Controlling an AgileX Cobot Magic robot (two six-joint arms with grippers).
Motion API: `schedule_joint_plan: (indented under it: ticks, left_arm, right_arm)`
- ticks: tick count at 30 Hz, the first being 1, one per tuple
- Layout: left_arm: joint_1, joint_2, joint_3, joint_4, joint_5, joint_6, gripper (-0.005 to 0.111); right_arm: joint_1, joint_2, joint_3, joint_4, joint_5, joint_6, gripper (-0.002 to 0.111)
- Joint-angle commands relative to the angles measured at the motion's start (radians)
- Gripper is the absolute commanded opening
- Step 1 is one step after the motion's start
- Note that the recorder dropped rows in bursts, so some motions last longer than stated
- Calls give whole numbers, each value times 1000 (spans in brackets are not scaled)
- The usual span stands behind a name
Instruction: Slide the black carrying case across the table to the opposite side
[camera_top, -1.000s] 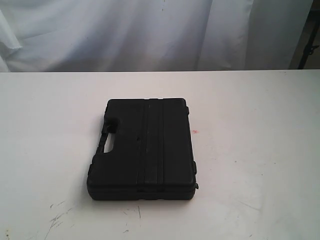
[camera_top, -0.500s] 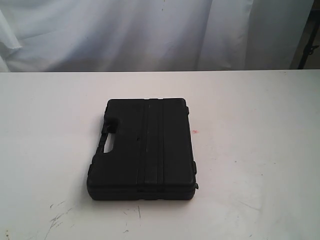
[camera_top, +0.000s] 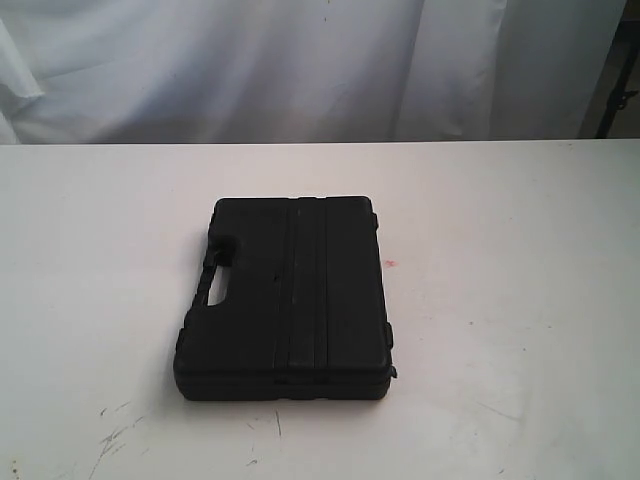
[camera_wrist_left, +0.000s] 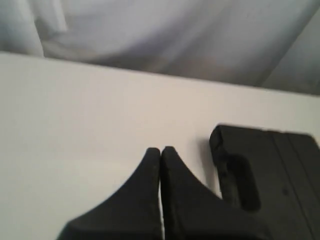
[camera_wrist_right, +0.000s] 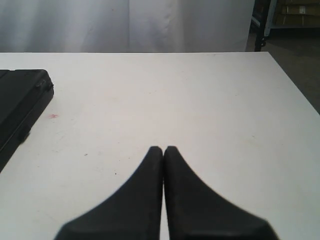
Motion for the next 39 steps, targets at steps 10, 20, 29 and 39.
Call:
schedule_joint_plan:
  ticks: [10,20,29,39]
  left_arm:
    - [2,276,-17,-48,98,4,0]
    - [2,588,-242,-132,243,80,0]
    - [-73,833,-443,-121,332,80,0]
    - [-219,1034,-586,-104,334,51,0]
  right_arm:
    - [-6,-6,4,-10,-16,2,0]
    - [-6,-6,4,-10,-16,2,0]
    - [-6,-6,4,-10,-16,2,0]
    - [-6,-6,4,-10,-16,2,0]
